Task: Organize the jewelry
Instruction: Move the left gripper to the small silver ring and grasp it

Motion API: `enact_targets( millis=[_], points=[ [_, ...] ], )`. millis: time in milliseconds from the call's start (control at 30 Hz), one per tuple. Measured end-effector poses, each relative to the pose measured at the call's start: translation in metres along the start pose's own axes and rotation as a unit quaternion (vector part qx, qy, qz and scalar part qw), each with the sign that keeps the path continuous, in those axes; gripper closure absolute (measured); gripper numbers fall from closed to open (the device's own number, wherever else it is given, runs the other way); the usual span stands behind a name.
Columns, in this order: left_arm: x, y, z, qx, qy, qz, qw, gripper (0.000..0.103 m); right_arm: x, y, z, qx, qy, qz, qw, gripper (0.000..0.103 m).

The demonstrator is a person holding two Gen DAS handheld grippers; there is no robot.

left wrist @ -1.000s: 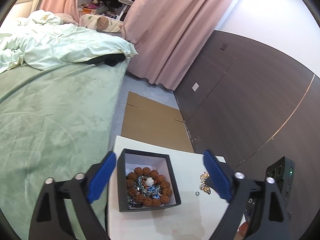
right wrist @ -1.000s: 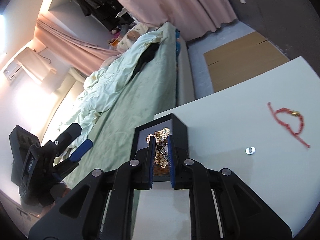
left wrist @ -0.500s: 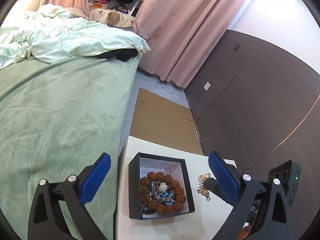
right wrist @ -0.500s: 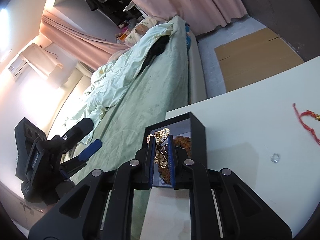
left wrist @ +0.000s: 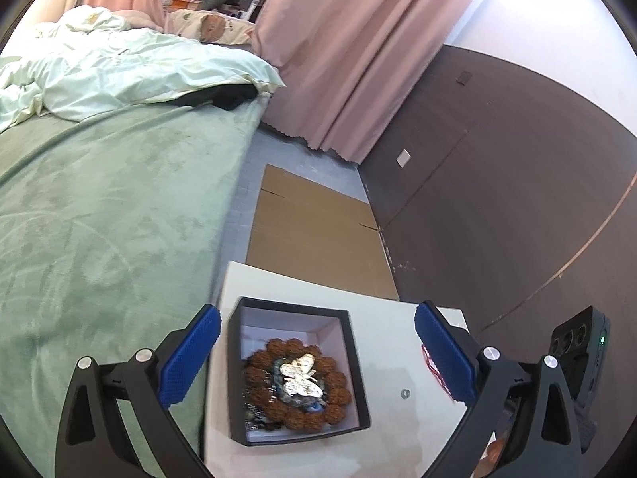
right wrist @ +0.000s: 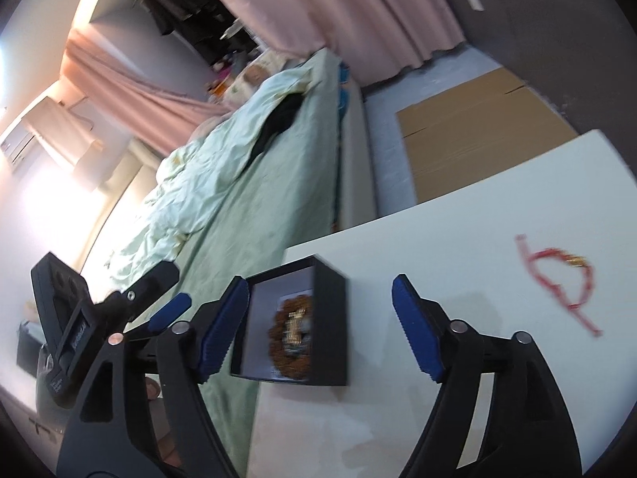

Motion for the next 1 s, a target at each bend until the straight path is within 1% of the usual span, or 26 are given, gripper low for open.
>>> enact_targets(
  millis=[300,567,767,900,1000],
  points=[
    [-0.015,-0.039,-0.015,-0.006,0.015,-0.036,0.9992,0.008,-0.003,-0.043,0.042,-0.030,-0.010,-0.031,0.999,0.027],
    [-0.035,-0.082,-0.030,-0.016,0.035,-0.093,0.9949,0.009,-0.012,-0.072,0.064,-0.057,-0.008,-0.054,0.997,0.027],
    [-0.048,-0.102,-0.045,-0.013,0.054,-0.123,0.9908,0.015,-0.019,-0.100,0.076,-0.080,-0.002,-0.088,0.993,0.027],
    [-0.057,-0.110,-0.057,-0.012,0.068,-0.136,0.9883,0.021,-0.022,-0.116,0.084,-0.084,-0.002,-0.114,0.990,0.027],
    [-0.065,-0.120,-0.065,-0.006,0.076,-0.154,0.9852,0.024,-0.024,-0.126,0.088,-0.083,-0.001,-0.130,0.988,0.027]
  ],
)
Point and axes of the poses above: each gripper's, at about its wrist camera, not at the fingertips, and z roughly against the way its jaws point, y to its left, x to its top, the point moved 4 cm from there along -z, roughly the way its jaws point, and after that the axes turned 15 degrees about y, right-handed, at the moved point
